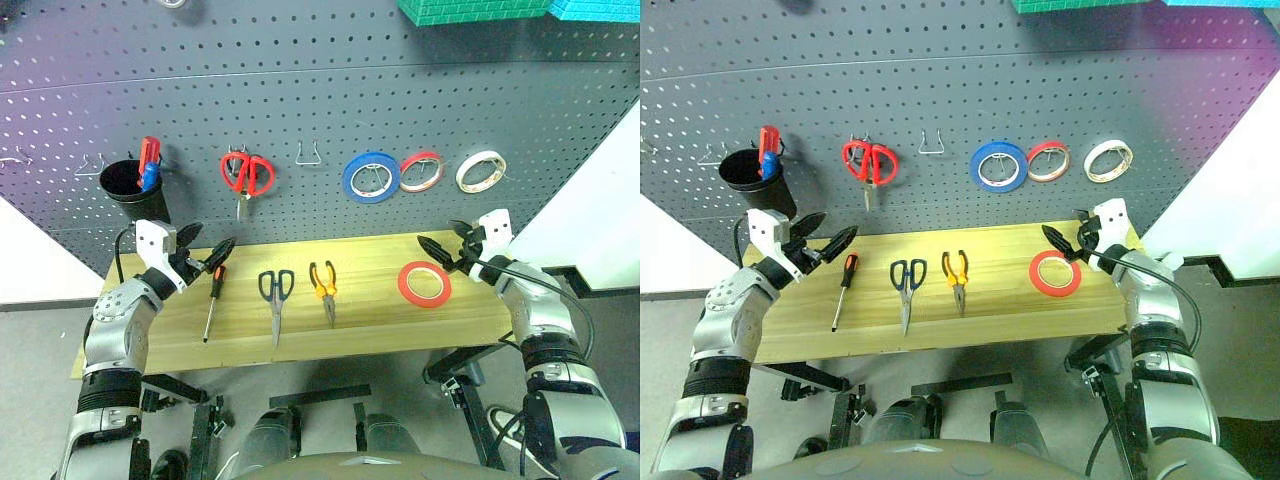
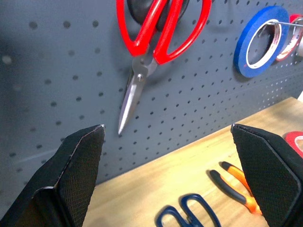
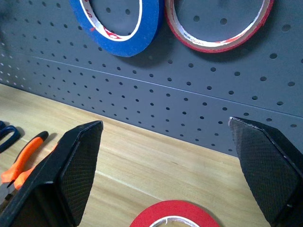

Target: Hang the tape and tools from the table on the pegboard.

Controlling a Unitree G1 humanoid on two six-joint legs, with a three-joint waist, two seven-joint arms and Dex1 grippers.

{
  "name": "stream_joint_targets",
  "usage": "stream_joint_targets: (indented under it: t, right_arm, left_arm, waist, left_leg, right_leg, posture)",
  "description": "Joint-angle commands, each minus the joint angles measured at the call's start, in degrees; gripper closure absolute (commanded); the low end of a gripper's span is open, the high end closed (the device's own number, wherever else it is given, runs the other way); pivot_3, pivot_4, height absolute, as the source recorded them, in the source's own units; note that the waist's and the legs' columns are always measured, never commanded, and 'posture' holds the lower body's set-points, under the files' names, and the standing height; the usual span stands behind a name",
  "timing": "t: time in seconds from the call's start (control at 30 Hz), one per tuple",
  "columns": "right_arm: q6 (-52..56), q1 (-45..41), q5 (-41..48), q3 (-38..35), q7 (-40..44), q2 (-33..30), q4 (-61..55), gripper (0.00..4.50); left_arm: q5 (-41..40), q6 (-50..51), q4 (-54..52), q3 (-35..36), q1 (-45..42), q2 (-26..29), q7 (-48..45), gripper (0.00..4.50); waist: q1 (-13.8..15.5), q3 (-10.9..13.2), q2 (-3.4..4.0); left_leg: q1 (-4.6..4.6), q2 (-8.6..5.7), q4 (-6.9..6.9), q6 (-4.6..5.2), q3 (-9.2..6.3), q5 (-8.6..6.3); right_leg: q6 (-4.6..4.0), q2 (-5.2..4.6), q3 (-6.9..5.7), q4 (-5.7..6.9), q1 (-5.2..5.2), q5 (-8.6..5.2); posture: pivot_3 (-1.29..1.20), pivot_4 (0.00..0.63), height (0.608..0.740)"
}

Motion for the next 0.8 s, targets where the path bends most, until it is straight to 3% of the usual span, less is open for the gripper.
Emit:
stream_joint_targets:
  t: [0.03,0.43,0.8]
  right_arm:
    - [-2.17,-2.13,0.06,-0.66,-0.19,0.14,0.55,0.00]
    - [-1.65,-2.34,0.00,-0.41,1.59,-0.73,0.67,0.00]
    - [-1.72,-2.33,-1.48,0.81,3.20,-0.88,0.89,0.00]
  left_arm:
    - [-0.92,0.39,-1.16,0.38,-0.69,-0.10,-0.26,0.02]
    - [0.77,-0.55,0.08,-0.63,-0.96,0.24,-1.07,0.02]
    - [2.66,3.51,-0.03,-6.58,-4.65,2.30,-8.92,0.02]
  waist:
    - [0.02,-0.01,-0.02]
    - [-0.05,-0.02,-0.02]
    - [-0.04,-0.01,-0.01]
  left_leg:
    - [0.00,0.00,0.01,0.00,0.00,0.00]
    - [0.02,0.06,0.12,-0.15,0.00,0.11]
    - [0.03,0.08,0.12,-0.16,0.00,0.12]
  right_leg:
    - [0.00,0.00,0.00,0.01,0.00,0.00]
    - [-0.01,0.10,0.03,0.45,-0.14,0.00]
    - [-0.01,0.14,0.06,0.47,-0.15,0.00]
  posture:
    - [-0.05,0.059,0.740]
    - [-0.07,0.075,0.740]
    - [-0.06,0.100,0.740]
